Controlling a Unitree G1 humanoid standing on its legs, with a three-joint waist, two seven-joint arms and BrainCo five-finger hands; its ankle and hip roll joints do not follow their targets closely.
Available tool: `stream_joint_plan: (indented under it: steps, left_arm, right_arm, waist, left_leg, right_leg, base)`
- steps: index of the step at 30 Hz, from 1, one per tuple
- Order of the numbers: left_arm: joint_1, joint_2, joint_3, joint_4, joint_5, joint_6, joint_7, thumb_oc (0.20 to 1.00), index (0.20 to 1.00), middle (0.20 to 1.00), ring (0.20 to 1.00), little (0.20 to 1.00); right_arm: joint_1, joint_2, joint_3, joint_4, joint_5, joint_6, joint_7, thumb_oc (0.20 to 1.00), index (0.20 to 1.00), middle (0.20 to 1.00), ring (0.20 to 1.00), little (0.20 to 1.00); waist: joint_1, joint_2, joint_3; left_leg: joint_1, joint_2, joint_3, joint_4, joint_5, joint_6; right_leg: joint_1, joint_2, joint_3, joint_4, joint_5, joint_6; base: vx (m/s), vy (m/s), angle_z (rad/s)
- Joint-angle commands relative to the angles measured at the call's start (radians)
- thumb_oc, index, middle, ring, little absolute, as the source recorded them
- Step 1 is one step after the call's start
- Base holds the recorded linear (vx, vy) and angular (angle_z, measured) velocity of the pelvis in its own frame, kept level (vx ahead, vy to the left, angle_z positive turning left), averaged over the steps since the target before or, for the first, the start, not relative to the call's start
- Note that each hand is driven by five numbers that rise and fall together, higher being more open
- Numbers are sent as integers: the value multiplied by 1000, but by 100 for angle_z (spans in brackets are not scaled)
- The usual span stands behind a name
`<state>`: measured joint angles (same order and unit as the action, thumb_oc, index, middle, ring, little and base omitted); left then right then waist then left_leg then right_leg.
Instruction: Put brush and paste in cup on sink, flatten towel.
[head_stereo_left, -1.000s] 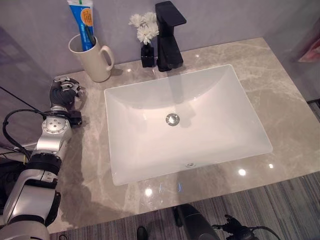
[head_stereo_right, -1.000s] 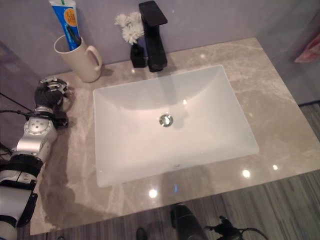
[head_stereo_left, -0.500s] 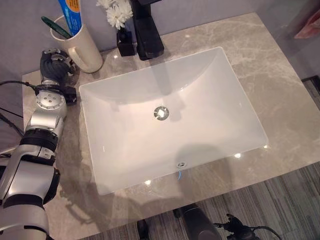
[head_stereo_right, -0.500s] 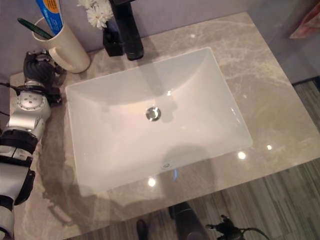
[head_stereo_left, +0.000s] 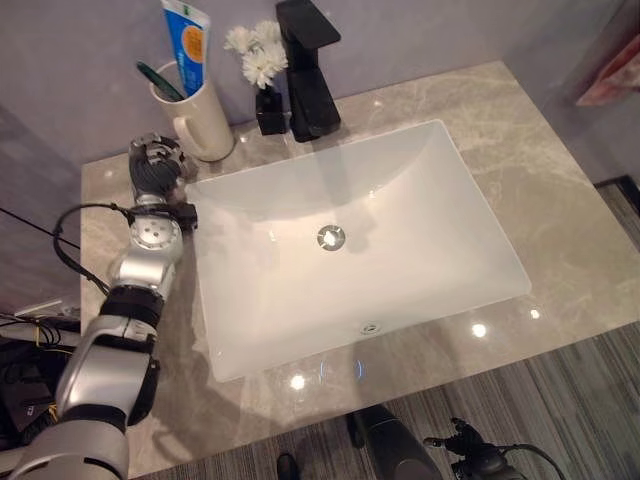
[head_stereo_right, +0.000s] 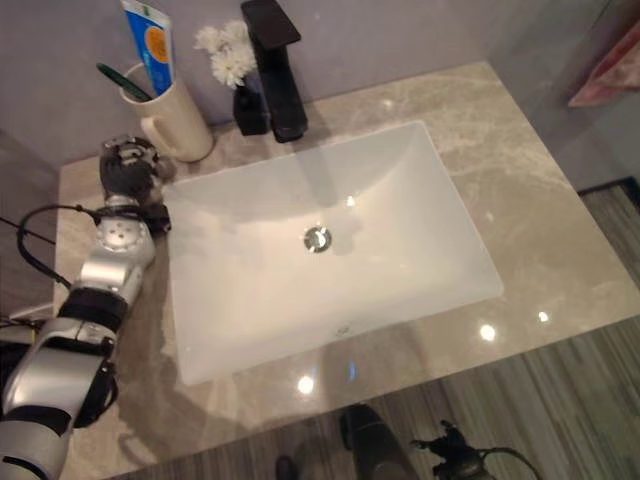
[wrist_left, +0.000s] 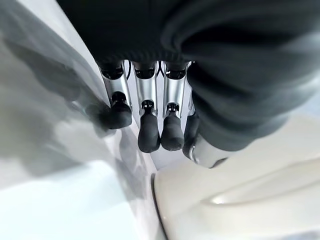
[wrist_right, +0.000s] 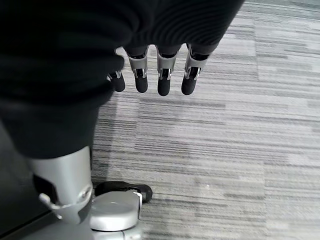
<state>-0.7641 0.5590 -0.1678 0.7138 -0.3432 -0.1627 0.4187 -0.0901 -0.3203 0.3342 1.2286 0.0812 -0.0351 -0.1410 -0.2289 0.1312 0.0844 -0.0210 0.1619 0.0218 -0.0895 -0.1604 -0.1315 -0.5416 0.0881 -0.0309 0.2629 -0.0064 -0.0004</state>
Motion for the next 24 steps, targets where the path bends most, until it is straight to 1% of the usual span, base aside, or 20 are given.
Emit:
stream_joint_plan:
  steps: [1, 3, 4, 5, 6, 7, 8, 9, 11, 12, 13, 16, 17, 18, 19, 21, 22, 24]
  left_arm:
    - [161, -48, 36, -137, 58, -30, 35, 200, 200, 200, 200, 200]
    - [250, -70, 71, -235, 77, -44, 22, 200, 200, 200, 200, 200]
    - [396, -78, 137, -421, 69, -86, -18, 200, 200, 200, 200, 200]
    - [500, -82, 192, -541, 93, -110, -42, 200, 200, 200, 200, 200]
    - [583, -86, 226, -612, 90, -129, -81, 200, 200, 200, 200, 200]
    - [634, -92, 246, -666, 97, -141, -92, 200, 200, 200, 200, 200]
    - [639, -92, 248, -670, 98, -139, -93, 200, 200, 200, 200, 200]
    - [710, -86, 297, -703, 81, -146, -125, 200, 200, 200, 200, 200]
    - [771, -65, 325, -737, 112, -150, -152, 200, 200, 200, 200, 200]
    - [771, -65, 325, -737, 112, -150, -152, 200, 200, 200, 200, 200]
    - [800, -52, 340, -752, 122, -151, -165, 200, 200, 200, 200, 200]
    - [821, -23, 366, -768, 147, -161, -167, 200, 200, 200, 200, 200]
    - [819, -17, 363, -782, 155, -165, -167, 200, 200, 200, 200, 200]
    - [820, -17, 363, -782, 155, -165, -167, 200, 200, 200, 200, 200]
    - [820, -7, 360, -798, 161, -173, -172, 200, 200, 200, 200, 200]
    - [814, -1, 344, -822, 162, -177, -180, 200, 200, 200, 200, 200]
    - [814, -1, 344, -822, 162, -177, -180, 200, 200, 200, 200, 200]
    - [809, 5, 325, -832, 156, -181, -193, 200, 200, 200, 200, 200]
  right_arm:
    - [32, 2, -18, 42, -39, 10, -10, 1000, 1000, 1000, 1000, 1000]
    - [42, 5, -30, 52, -52, 11, -1, 1000, 1000, 1000, 1000, 1000]
    - [56, 6, -54, 62, -67, 15, 13, 1000, 1000, 1000, 1000, 1000]
    - [64, 14, -76, 69, -61, 14, 18, 1000, 1000, 1000, 1000, 1000]
    - [70, 23, -86, 79, -71, 18, 32, 1000, 1000, 1000, 1000, 1000]
    - [74, 27, -88, 82, -83, 17, 33, 1000, 1000, 1000, 1000, 1000]
    - [76, 27, -87, 82, -83, 17, 33, 1000, 1000, 1000, 1000, 1000]
    - [80, 34, -93, 82, -89, 18, 42, 1000, 1000, 1000, 1000, 1000]
    - [103, 42, -108, 84, -93, 18, 59, 1000, 1000, 1000, 1000, 1000]
    - [103, 43, -108, 84, -93, 18, 59, 1000, 1000, 1000, 1000, 1000]
    - [117, 52, -103, 74, -106, 17, 65, 1000, 1000, 1000, 1000, 1000]
    - [138, 65, -75, 36, -140, 11, 72, 1000, 1000, 1000, 1000, 1000]
    - [145, 65, -72, 31, -147, 11, 73, 1000, 1000, 1000, 1000, 1000]
    - [146, 66, -72, 30, -147, 11, 73, 1000, 1000, 1000, 1000, 1000]
    - [153, 67, -77, 21, -141, 7, 71, 1000, 1000, 1000, 1000, 1000]
    - [162, 69, -78, -13, -134, 0, 67, 1000, 1000, 1000, 1000, 1000]
    - [163, 69, -78, -14, -134, 1, 67, 1000, 1000, 1000, 1000, 1000]
    - [173, 66, -62, -60, -140, -9, 67, 1000, 1000, 1000, 1000, 1000]
  waist:
    - [22, -51, -11]
    - [34, -65, -18]
    - [59, -83, -28]
    - [75, -98, -33]
    - [90, -118, -33]
    - [101, -127, -33]
    - [103, -121, -34]
    - [117, -140, -32]
    - [126, -156, -36]
    - [126, -156, -35]
    - [135, -169, -38]
    - [140, -189, -35]
    - [141, -195, -35]
    - [141, -196, -33]
    - [143, -209, -30]
    - [137, -222, -24]
    - [138, -223, -23]
    - [131, -235, -6]
  left_leg:
    - [206, -104, -20, 2, 59, 67]
    - [226, -114, -29, 2, 51, 76]
    - [248, -129, -46, 2, 47, 93]
    - [267, -147, -62, 2, 28, 110]
    - [276, -168, -75, 2, 31, 122]
    - [280, -178, -88, 12, 23, 132]
    - [284, -172, -86, 13, 14, 134]
    - [280, -199, -101, 36, 0, 147]
    - [293, -218, -112, 56, -25, 160]
    - [293, -218, -112, 57, -25, 160]
    - [302, -235, -117, 79, -45, 167]
    - [314, -265, -122, 118, -73, 178]
    - [316, -276, -122, 130, -79, 182]
    - [316, -277, -122, 132, -80, 182]
    - [315, -298, -122, 156, -95, 190]
    - [314, -320, -117, 179, -108, 197]
    - [314, -321, -116, 181, -109, 198]
    - [310, -338, -104, 195, -113, 205]
  right_leg:
    - [-7, -46, -22, -75, 170, 85]
    - [27, -50, -12, -92, 180, 89]
    - [62, -55, 6, -115, 203, 97]
    - [87, -67, 21, -129, 219, 108]
    - [104, -83, 37, -142, 248, 116]
    - [112, -88, 49, -148, 258, 124]
    - [116, -82, 48, -146, 250, 126]
    - [127, -102, 59, -151, 267, 133]
    - [152, -119, 69, -155, 274, 143]
    - [153, -119, 69, -155, 274, 143]
    - [174, -133, 72, -159, 281, 149]
    - [204, -153, 83, -165, 308, 162]
    - [210, -161, 88, -167, 322, 170]
    - [212, -162, 89, -168, 323, 170]
    - [224, -179, 100, -176, 349, 181]
    - [232, -192, 119, -186, 372, 192]
    - [233, -192, 120, -186, 373, 192]
    - [238, -202, 130, -190, 393, 198]
  base:
    - [-2, 32, 1]
    - [-23, 72, 3]
    - [-75, 152, 6]
    - [-156, 164, -10]
    - [-145, 123, -18]
    - [-82, 71, -17]
    - [-84, 63, 11]
    - [-84, 71, 8]
    - [-82, 75, -6]
    - [-38, 76, 7]
    - [-51, 79, 32]
    - [-82, 92, 18]
    - [-60, 69, 4]
    - [-85, 86, 5]
    - [-90, 86, 0]
    - [-84, 98, -8]
    - [-48, 62, -8]
    - [-104, 65, -22]
